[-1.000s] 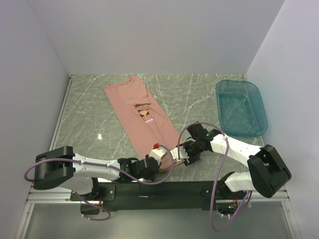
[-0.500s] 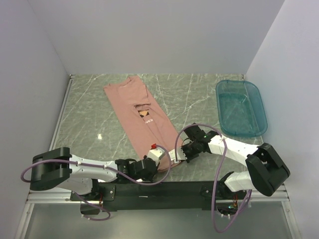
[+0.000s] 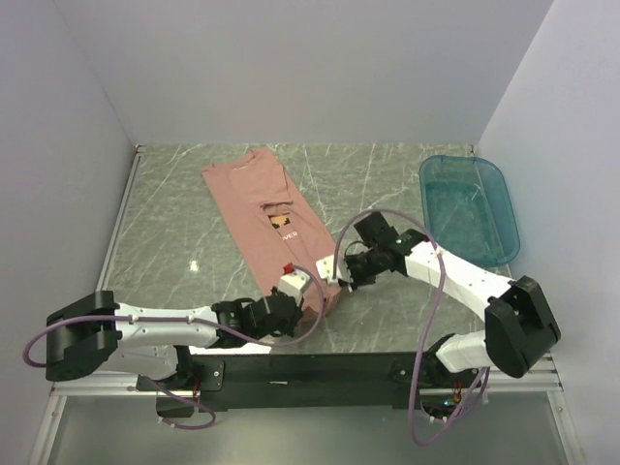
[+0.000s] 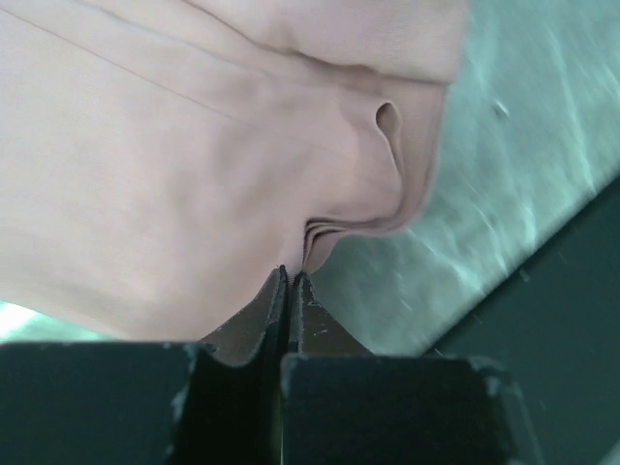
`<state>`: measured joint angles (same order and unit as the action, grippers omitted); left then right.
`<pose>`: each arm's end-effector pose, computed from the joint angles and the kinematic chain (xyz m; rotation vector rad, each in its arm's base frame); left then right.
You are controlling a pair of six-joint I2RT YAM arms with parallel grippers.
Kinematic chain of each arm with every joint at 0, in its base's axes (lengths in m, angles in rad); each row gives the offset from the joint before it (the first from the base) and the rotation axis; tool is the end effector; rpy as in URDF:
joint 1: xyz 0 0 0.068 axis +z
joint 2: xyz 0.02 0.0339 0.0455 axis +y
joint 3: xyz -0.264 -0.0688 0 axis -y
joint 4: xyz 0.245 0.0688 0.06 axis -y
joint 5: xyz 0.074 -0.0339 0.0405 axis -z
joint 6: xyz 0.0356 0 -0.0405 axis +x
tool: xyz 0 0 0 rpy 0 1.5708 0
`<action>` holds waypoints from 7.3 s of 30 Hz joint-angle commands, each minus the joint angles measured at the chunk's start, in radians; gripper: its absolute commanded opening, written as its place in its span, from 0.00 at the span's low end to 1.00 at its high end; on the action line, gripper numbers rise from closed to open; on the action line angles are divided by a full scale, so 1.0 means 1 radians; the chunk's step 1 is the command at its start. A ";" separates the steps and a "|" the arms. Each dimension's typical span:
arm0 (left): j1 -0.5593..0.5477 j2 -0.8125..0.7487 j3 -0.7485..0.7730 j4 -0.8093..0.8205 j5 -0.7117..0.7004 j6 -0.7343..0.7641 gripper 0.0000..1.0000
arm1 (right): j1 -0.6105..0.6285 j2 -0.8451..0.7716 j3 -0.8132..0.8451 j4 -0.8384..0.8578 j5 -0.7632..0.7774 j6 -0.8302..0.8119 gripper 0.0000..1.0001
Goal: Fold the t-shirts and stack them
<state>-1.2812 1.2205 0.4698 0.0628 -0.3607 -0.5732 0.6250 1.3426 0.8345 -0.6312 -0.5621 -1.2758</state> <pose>0.0784 -0.2191 0.1701 0.6032 2.1963 -0.6095 0.1893 0.1599 0.2093 -2.1383 1.3323 0.5116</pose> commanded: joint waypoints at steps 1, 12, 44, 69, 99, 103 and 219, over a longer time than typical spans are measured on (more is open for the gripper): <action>0.087 -0.041 0.039 0.037 -0.006 0.071 0.00 | -0.042 0.058 0.109 -0.004 -0.065 0.082 0.00; 0.491 0.022 0.141 0.129 0.158 0.272 0.00 | -0.080 0.444 0.579 0.021 -0.025 0.273 0.00; 0.836 0.323 0.409 0.048 0.111 0.311 0.00 | -0.080 0.948 1.176 0.096 0.157 0.628 0.00; 0.898 0.415 0.517 -0.012 0.091 0.312 0.00 | -0.061 1.029 1.281 0.163 0.274 0.725 0.00; 0.950 0.393 0.671 -0.193 -0.139 0.200 0.79 | -0.076 1.003 1.362 0.318 0.578 0.941 0.70; 0.958 0.237 0.635 -0.225 -0.049 0.173 0.78 | -0.122 0.877 1.286 0.213 0.388 0.900 0.72; 0.970 -0.624 -0.254 -0.238 0.710 -0.492 0.52 | -0.343 0.337 0.310 -0.148 -0.192 0.960 0.52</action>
<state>-0.3111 0.6460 0.1310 -0.1493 0.3660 -1.0897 0.3157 1.7706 1.1061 -0.7303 -0.7094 -0.2195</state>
